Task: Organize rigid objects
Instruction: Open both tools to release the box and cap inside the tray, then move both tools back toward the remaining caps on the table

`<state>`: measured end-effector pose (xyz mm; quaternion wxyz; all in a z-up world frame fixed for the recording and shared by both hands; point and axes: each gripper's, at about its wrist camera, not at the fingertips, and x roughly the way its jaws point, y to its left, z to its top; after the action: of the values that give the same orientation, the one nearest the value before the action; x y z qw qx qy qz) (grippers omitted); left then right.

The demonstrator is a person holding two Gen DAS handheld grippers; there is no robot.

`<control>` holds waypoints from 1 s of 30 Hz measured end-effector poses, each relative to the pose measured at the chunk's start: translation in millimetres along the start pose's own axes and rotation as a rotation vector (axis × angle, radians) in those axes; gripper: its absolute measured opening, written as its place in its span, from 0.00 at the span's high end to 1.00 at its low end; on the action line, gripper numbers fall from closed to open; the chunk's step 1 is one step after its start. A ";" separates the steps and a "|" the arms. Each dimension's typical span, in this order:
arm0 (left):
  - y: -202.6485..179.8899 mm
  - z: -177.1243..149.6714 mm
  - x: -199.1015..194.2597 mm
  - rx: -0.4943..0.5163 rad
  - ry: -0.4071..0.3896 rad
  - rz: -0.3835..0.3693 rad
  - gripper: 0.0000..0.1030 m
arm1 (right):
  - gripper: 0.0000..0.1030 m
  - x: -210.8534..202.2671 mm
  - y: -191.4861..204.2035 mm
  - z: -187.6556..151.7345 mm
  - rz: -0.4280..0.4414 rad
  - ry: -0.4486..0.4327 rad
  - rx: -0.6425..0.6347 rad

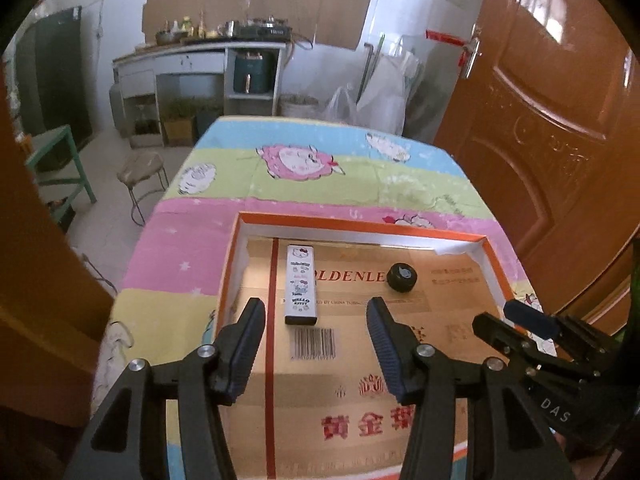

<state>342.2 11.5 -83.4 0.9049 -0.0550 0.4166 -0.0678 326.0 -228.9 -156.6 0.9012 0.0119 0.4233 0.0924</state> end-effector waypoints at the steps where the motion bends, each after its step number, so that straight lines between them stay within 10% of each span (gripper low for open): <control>1: -0.8 -3.0 -5.5 0.005 -0.008 0.006 0.49 | 0.51 -5.5 1.0 -3.1 0.000 -0.003 0.001; 30: -11.8 -76.5 -109.1 0.035 -0.089 -0.055 0.49 | 0.51 -117.9 24.9 -82.6 -0.051 -0.097 0.001</control>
<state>212.8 15.0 -49.6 0.9212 -0.0534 0.3728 -0.0976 185.3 -229.9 -117.4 0.9227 0.0062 0.3794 0.0685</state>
